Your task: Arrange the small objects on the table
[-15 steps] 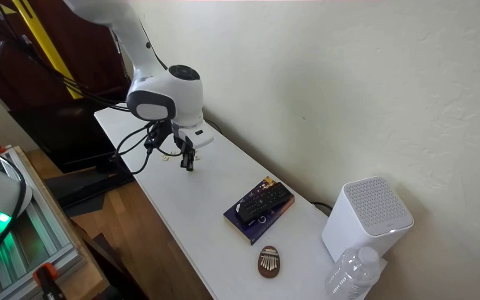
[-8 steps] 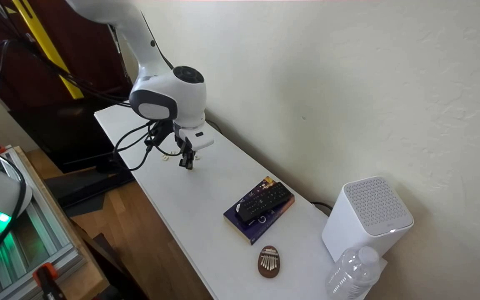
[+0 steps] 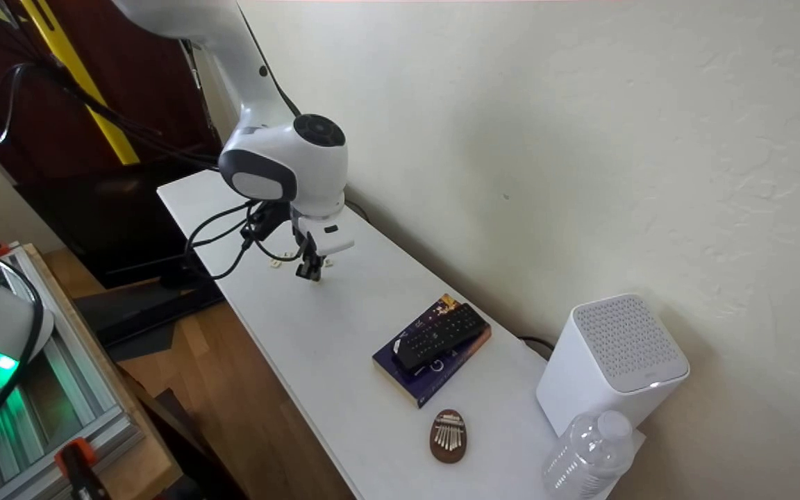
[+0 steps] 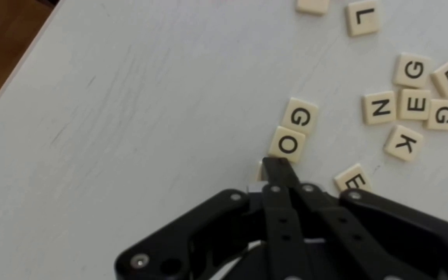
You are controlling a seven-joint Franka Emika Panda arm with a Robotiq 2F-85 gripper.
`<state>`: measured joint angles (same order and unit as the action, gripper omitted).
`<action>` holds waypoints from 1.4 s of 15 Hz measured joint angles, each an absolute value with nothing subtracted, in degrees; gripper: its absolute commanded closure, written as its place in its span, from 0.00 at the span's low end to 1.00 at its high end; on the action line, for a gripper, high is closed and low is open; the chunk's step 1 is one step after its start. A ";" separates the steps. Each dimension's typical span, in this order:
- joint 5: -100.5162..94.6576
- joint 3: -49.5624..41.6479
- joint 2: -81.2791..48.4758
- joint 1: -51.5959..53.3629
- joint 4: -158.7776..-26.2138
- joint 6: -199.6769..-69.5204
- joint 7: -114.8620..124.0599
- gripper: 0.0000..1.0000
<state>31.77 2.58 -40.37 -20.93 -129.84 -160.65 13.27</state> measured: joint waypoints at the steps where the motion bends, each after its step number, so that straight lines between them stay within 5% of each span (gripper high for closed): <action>1: 32.36 2.59 -40.40 -20.97 -129.75 -160.49 13.31 1.00; 21: 36.71 2.27 -40.74 -20.51 -128.51 -158.27 13.32 1.00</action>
